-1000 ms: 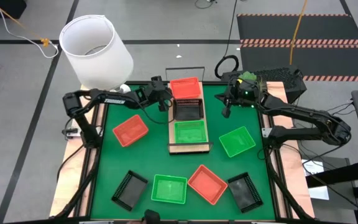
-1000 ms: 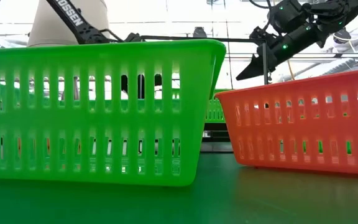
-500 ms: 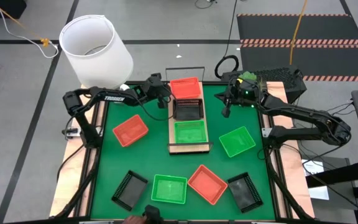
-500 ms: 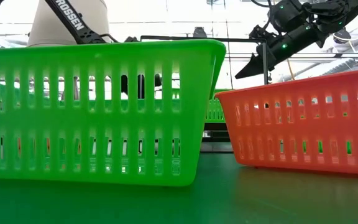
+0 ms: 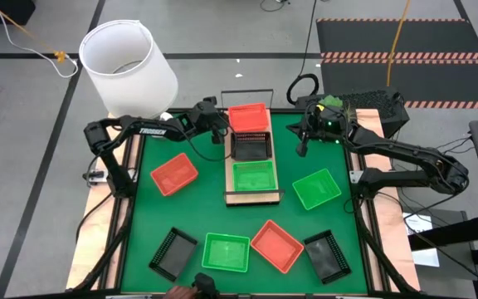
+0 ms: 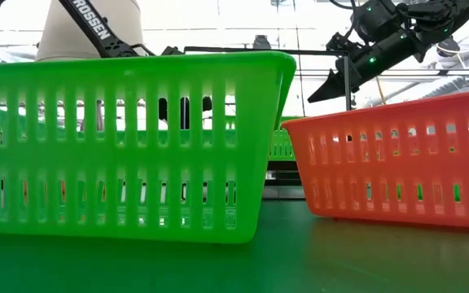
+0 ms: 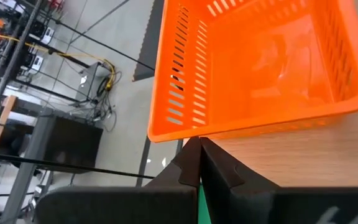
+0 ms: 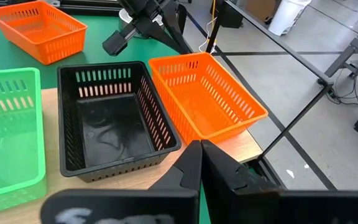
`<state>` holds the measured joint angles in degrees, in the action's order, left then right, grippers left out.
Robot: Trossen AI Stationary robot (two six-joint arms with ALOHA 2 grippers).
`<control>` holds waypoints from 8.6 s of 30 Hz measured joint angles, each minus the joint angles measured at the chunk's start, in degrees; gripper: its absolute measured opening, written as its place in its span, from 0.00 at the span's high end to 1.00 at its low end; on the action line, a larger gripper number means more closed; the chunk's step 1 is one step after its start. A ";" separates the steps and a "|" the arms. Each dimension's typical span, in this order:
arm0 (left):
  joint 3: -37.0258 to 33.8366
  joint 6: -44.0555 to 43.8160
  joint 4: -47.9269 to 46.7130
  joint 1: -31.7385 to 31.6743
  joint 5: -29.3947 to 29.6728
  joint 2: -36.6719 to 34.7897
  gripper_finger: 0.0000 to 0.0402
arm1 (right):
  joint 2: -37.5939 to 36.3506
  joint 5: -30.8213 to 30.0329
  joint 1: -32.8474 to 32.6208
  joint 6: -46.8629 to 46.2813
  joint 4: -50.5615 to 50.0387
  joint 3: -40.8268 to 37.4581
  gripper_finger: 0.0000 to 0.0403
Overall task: Stack baskets on shelf by color
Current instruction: Adjust the bins on the shelf
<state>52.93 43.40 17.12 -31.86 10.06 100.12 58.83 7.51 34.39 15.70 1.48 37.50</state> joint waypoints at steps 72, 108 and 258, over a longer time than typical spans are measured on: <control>-0.09 -13.99 -9.63 5.78 4.56 -4.83 0.99 | 23.91 -0.13 2.64 -4.94 10.51 6.05 1.00; -0.07 -16.95 -6.09 0.63 -4.06 -4.31 0.97 | 23.91 0.67 2.64 -7.40 10.21 6.05 1.00; -0.07 -29.10 -25.54 13.40 -6.40 -14.47 0.98 | 14.56 -2.37 -3.84 -9.11 -4.45 6.01 1.00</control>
<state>52.86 14.30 -8.42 -18.46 3.66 85.64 73.38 5.14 30.55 6.60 -2.97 43.51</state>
